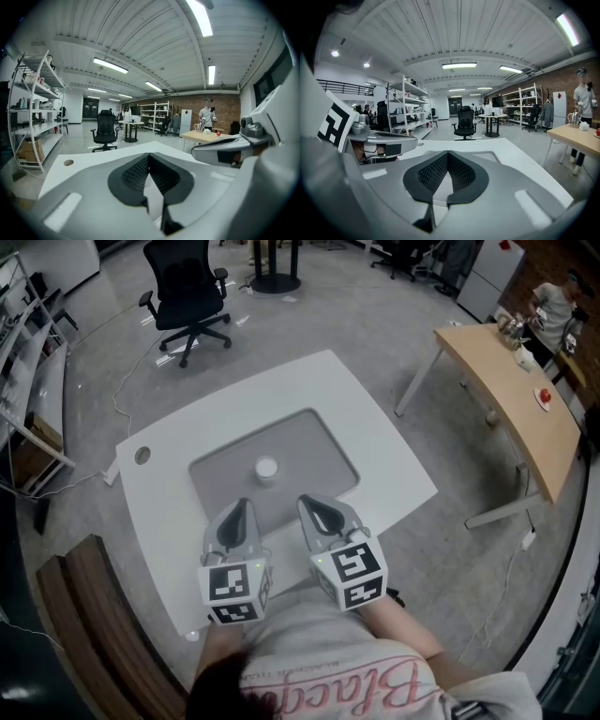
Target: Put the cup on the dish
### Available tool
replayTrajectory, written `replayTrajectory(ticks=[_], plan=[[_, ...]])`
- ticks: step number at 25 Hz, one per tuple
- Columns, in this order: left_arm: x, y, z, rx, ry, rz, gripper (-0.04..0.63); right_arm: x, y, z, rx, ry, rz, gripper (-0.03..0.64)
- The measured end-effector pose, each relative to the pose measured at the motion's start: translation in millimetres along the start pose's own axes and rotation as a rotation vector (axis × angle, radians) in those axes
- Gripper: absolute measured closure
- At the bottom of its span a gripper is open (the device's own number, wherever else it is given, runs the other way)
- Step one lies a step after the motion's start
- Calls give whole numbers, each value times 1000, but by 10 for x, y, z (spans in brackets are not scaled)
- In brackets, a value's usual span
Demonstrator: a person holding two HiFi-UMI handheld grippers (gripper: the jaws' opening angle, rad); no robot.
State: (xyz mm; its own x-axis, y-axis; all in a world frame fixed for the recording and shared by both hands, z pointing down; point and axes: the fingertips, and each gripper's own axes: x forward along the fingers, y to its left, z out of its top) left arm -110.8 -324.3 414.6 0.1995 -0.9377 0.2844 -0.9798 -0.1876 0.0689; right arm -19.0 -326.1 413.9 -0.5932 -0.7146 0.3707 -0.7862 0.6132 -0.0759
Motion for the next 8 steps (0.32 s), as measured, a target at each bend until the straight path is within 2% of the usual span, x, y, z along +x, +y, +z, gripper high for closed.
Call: replayTrajectory(ticks=[8], plan=[[-44, 38, 94, -11, -62, 26, 595, -62, -8, -27, -9, -5, 3, 617]])
